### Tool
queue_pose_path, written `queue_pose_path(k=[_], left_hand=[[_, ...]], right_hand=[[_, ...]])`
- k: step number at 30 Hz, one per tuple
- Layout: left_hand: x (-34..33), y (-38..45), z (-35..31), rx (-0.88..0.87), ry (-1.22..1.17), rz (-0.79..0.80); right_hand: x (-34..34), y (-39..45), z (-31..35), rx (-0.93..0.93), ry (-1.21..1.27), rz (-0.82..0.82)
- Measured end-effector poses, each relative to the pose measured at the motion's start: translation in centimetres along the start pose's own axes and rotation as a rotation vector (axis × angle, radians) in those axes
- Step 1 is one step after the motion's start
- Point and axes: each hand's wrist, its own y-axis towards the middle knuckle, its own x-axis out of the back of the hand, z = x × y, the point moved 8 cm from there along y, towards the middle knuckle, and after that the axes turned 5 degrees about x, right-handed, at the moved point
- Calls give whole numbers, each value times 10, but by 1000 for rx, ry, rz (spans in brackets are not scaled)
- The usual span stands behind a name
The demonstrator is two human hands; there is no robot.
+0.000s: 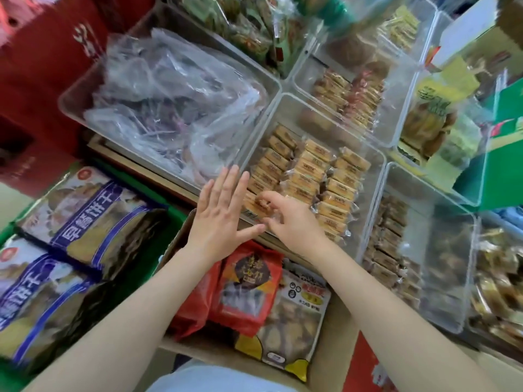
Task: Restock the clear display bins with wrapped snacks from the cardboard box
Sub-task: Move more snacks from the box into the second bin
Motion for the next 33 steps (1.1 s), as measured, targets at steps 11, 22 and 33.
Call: queue_pose_path(k=[11,22,33], left_hand=[[-1,0,-1,-5,16,38],[14,-5,-11,78,68,148],[0,-185,-358,-482,-387,264]], right_hand=[[-1,-2,-17,-83,189,3],[46,-191,-91,-321,384,-283],[108,-419,-157,-271,388,-673]])
